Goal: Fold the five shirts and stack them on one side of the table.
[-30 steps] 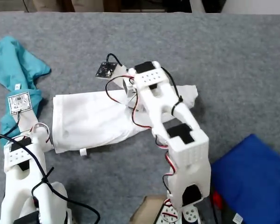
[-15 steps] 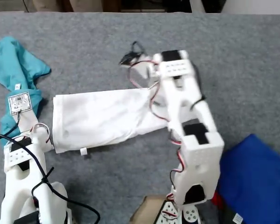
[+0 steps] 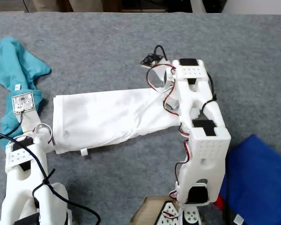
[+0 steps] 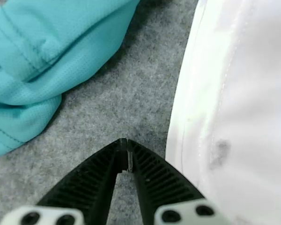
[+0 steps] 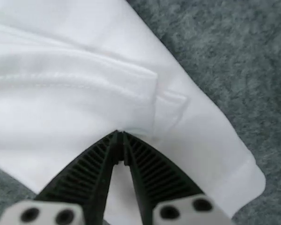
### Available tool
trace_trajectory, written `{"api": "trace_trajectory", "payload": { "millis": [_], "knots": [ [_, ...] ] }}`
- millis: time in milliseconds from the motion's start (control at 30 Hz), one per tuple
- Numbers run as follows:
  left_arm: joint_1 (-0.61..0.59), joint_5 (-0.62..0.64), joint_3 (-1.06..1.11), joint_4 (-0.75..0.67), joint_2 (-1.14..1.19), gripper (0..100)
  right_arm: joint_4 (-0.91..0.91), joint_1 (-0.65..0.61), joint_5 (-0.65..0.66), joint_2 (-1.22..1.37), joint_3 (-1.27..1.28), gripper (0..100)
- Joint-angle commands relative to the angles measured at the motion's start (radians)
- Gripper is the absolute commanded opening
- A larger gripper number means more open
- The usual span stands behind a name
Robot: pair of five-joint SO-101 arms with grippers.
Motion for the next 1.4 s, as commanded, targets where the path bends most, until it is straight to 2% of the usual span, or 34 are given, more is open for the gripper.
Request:
{"api": "trace_trajectory", "payload": {
  "millis": [0, 100, 233, 300, 367, 500, 600, 667, 767, 933, 1167, 1367],
  "knots": [
    [0.012, 0.005, -0.186, 0.192, -0.016, 2, -0.014, 0.082, -0.048, -0.122, -0.002, 1.2],
    [0.02, 0.031, -0.345, 0.361, -0.015, 5, -0.02, 0.119, -0.146, -0.263, 0.038, 1.2],
    [0.041, 0.167, -0.503, 0.514, -0.013, 23, -0.1, 0.145, -0.288, -0.449, 0.12, 1.5],
    [0.071, 0.224, -0.546, 0.549, -0.004, 25, -0.175, 0.162, -0.362, -0.524, 0.171, 1.5],
    [0.118, 0.23, -0.562, 0.555, 0.041, 25, -0.288, 0.189, -0.445, -0.572, 0.237, 1.5],
    [0.163, 0.262, -0.586, 0.54, 0.228, 25, -0.612, 0.272, -0.592, -0.568, 0.421, 1.6],
    [0.161, 0.256, -0.658, 0.571, 0.398, 25, -0.832, 0.334, -0.62, -0.532, 0.533, 1.6],
    [0.16, 0.258, -0.74, 0.638, 0.496, 26, -0.893, 0.364, -0.62, -0.519, 0.553, 1.6],
    [0.157, 0.258, -0.865, 0.698, 0.599, 28, -0.921, 0.39, -0.62, -0.493, 0.553, 1.6],
    [0.15, 0.241, -0.987, 0.7, 0.677, 28, -0.95, 0.389, -0.617, -0.424, 0.51, 1.6],
    [0.055, 0.133, -1.042, 0.698, 0.774, 27, -0.908, 0.394, -0.618, -0.343, 0.417, 1.6],
    [0.048, 0.132, -1.026, 0.643, 0.863, 27, -0.895, 0.394, -0.618, -0.328, 0.398, 1.6]
  ]
}}
